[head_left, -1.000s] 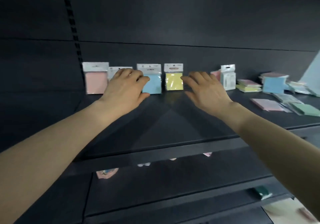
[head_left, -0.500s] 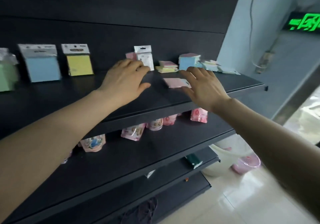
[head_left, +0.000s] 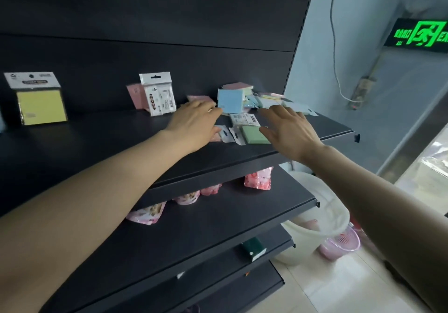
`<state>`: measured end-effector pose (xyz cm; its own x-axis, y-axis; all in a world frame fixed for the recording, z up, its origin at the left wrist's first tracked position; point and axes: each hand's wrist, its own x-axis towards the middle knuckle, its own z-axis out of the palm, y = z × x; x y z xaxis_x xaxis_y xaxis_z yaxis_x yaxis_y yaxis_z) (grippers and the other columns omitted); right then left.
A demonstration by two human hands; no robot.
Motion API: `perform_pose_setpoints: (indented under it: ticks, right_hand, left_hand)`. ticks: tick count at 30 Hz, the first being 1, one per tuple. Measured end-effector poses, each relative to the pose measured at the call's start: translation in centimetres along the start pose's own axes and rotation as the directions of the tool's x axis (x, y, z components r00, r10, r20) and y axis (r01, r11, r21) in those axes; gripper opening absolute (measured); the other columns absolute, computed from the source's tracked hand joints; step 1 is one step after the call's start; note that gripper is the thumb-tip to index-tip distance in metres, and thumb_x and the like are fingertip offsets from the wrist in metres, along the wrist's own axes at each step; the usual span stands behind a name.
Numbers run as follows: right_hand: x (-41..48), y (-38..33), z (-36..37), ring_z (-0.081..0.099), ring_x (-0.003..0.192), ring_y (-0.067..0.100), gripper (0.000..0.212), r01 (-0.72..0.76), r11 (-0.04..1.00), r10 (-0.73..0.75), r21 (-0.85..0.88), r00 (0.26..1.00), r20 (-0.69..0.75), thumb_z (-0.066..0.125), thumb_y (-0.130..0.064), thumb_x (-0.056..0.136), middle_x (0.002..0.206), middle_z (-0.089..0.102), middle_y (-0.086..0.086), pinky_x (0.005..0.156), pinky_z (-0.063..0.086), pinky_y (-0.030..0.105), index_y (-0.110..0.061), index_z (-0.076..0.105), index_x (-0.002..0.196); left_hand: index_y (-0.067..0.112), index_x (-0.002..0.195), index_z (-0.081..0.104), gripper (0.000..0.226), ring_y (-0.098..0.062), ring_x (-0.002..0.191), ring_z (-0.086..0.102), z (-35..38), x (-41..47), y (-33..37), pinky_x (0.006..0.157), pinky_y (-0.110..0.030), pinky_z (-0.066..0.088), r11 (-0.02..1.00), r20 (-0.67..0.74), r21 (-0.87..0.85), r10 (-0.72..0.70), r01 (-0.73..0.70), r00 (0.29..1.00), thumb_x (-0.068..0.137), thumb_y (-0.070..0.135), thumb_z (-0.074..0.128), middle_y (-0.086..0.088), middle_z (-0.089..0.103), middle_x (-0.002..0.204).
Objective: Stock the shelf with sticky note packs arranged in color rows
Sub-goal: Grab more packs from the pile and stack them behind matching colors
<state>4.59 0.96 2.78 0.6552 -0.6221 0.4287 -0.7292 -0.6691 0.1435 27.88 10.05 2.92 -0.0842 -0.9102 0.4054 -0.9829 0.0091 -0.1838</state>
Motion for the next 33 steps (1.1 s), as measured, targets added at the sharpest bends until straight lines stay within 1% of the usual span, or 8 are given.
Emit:
perform_pose_setpoints:
  ticks: [7, 11, 16, 20, 24, 27, 29, 33]
  right_hand:
    - [7.0, 1.3, 4.0, 0.048, 0.124, 0.031, 0.045, 0.014, 0.999, -0.012, 0.049, 0.999, -0.034, 0.041, -0.041, 0.097, 0.137, 0.052, 0.003, 0.097, 0.039, 0.044, -0.025, 0.045, 0.139]
    - [10.0, 2.0, 5.7, 0.046, 0.128, 0.031, 0.047, 0.018, 0.997, -0.019, 0.069, 1.0, 0.006, 0.041, -0.042, 0.099, 0.143, 0.048, 0.003, 0.098, 0.04, 0.043, -0.026, 0.042, 0.142]
    - [12.1, 3.5, 7.1, 0.039, 0.135, 0.031, 0.05, 0.038, 0.994, -0.047, 0.101, 0.995, 0.09, 0.04, -0.041, 0.099, 0.149, 0.04, 0.004, 0.102, 0.04, 0.045, -0.026, 0.036, 0.147]
    - [13.0, 4.9, 7.4, 0.038, 0.136, 0.032, 0.049, 0.06, 0.993, -0.073, 0.106, 0.99, 0.121, 0.041, -0.037, 0.1, 0.151, 0.037, 0.004, 0.098, 0.041, 0.042, -0.025, 0.035, 0.147]
    - [13.9, 6.5, 7.7, 0.041, 0.134, 0.029, 0.049, 0.077, 0.988, -0.095, 0.135, 0.987, 0.131, 0.045, -0.036, 0.099, 0.149, 0.04, 0.002, 0.094, 0.041, 0.039, -0.024, 0.038, 0.146]
    - [14.9, 7.7, 8.1, 0.046, 0.126, 0.028, 0.05, 0.076, 0.987, -0.095, 0.142, 0.987, 0.128, 0.047, -0.044, 0.097, 0.143, 0.045, 0.001, 0.078, 0.038, 0.036, -0.025, 0.04, 0.142]
    - [15.7, 8.2, 8.6, 0.048, 0.123, 0.029, 0.05, 0.068, 0.982, -0.087, 0.174, 0.991, 0.106, 0.049, -0.046, 0.096, 0.14, 0.047, 0.001, 0.074, 0.036, 0.035, -0.026, 0.041, 0.141]
    - [17.0, 8.0, 9.0, 0.049, 0.12, 0.031, 0.05, 0.124, 0.965, -0.133, 0.23, 0.991, 0.023, 0.056, -0.035, 0.094, 0.138, 0.05, 0.003, 0.089, 0.044, 0.038, -0.024, 0.043, 0.141]
  left_hand:
    - [0.017, 0.141, 0.04, 0.05, -0.026, 0.125, 0.043, 3.5, 5.5, -2.9, 0.101, -0.041, 0.041, 0.999, 0.031, 0.015, -0.045, 0.044, 0.999, 0.097, 0.039, 0.047, -0.004, 0.046, 0.139]
    - [0.016, 0.141, 0.04, 0.048, -0.025, 0.126, 0.042, 5.1, 7.8, -4.2, 0.099, -0.039, 0.041, 0.999, 0.071, 0.016, -0.049, 0.048, 0.996, 0.098, 0.037, 0.045, -0.004, 0.045, 0.139]
    - [0.013, 0.143, 0.038, 0.047, -0.027, 0.131, 0.038, 7.0, 10.7, -4.7, 0.106, -0.041, 0.036, 0.999, 0.181, 0.002, -0.053, 0.053, 0.982, 0.101, 0.033, 0.04, -0.008, 0.041, 0.145]
    - [0.011, 0.142, 0.04, 0.043, -0.027, 0.131, 0.039, 8.2, 12.1, -4.4, 0.107, -0.039, 0.035, 0.998, 0.281, -0.012, -0.059, 0.065, 0.958, 0.102, 0.027, 0.038, -0.011, 0.041, 0.145]
    - [0.012, 0.126, 0.051, 0.029, -0.024, 0.103, 0.055, 8.7, 12.6, -4.4, 0.085, -0.041, 0.048, 0.992, 0.237, -0.058, -0.096, 0.113, 0.967, 0.098, 0.017, 0.045, -0.007, 0.046, 0.129]
    - [0.014, 0.128, 0.048, 0.035, -0.025, 0.093, 0.057, 7.8, 12.7, -4.0, 0.078, -0.04, 0.05, 0.99, 0.239, -0.049, -0.119, 0.134, 0.964, 0.093, 0.013, 0.054, -0.006, 0.043, 0.122]
    - [0.016, 0.129, 0.047, 0.043, -0.027, 0.088, 0.057, 7.4, 12.7, -3.9, 0.073, -0.039, 0.049, 0.985, 0.204, -0.05, -0.15, 0.163, 0.967, 0.088, 0.008, 0.059, -0.006, 0.046, 0.113]
    - [0.017, 0.135, 0.041, 0.061, -0.027, 0.09, 0.06, 7.3, 12.5, -3.8, 0.076, -0.043, 0.052, 0.977, 0.131, -0.073, -0.191, 0.201, 0.973, 0.081, -0.004, 0.057, -0.006, 0.053, 0.109]
